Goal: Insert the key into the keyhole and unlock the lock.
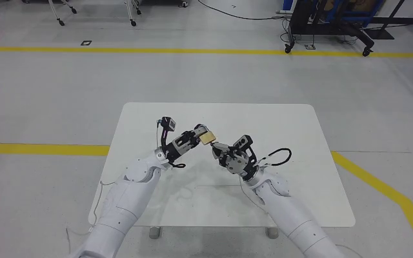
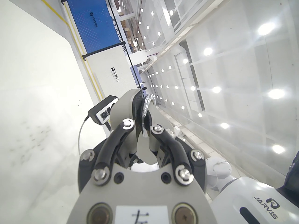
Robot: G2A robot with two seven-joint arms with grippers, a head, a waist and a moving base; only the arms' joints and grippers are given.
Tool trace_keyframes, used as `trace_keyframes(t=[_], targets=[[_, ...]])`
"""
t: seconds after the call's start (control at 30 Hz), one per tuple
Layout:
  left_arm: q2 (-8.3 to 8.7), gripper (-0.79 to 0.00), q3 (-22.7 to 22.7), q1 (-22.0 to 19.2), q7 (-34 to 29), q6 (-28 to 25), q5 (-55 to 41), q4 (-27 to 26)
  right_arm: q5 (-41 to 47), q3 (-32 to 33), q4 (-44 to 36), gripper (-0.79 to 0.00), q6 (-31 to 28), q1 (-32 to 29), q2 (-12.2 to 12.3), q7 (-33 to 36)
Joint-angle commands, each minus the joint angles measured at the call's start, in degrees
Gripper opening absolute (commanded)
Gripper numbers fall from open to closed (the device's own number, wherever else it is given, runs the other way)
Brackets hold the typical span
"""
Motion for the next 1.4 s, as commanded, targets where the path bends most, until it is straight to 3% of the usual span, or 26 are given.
trace_keyframes(t=[0.0, 0.2, 0.27, 0.37, 0.6, 0.77, 0.97, 1.27, 1.3, 1.37], targets=[[-0.02, -0.785, -0.10, 0.03, 0.35, 0.55, -0.44, 0.05, -2.97, 0.93, -0.65, -0.419, -0.73, -0.34, 0.34, -0.97], [-0.06, -0.785, -0.14, 0.04, 0.50, 0.89, -0.53, -0.02, -9.76, 3.54, -3.92, -0.271, -1.45, -2.09, 1.28, -3.41], [-0.03, -0.785, -0.13, -0.06, 0.33, 0.94, -0.04, 0.07, -12.56, 4.54, -4.89, -0.126, -2.30, -2.57, 1.61, -4.67], [0.21, -0.785, 0.62, -0.67, 0.28, 1.64, 5.61, 0.53, -17.40, 7.26, -7.44, 0.000, -3.98, -4.07, 2.35, -7.21], [0.61, -0.785, 6.06, -2.01, 3.44, 3.00, 30.75, -0.94, -44.20, 19.42, -21.39, 0.000, -7.22, -13.09, 5.15, -22.85], [0.56, -0.785, 9.16, -1.67, 6.54, 5.59, 41.98, -2.08, -56.55, 23.99, -31.30, 0.000, -9.18, -20.39, 5.79, -31.13], [0.43, -0.785, 10.64, -2.13, 5.07, 9.41, 44.38, -1.72, -59.61, 24.17, -33.91, 0.000, -9.47, -22.49, 5.83, -32.98], [0.47, -0.785, 10.57, -2.57, 4.03, 10.23, 43.12, -1.15, -59.61, 24.17, -33.91, 0.000, -9.47, -22.49, 5.83, -32.98], [0.47, -0.656, 10.58, -2.58, 3.95, 10.26, 42.98, -1.15, -59.61, 24.17, -33.91, 0.000, -9.47, -22.49, 5.83, -32.98], [0.48, -0.529, 10.59, -2.62, 3.86, 10.39, 42.82, -1.11, -59.61, 24.17, -33.91, 0.000, -9.47, -22.49, 5.83, -32.98]])
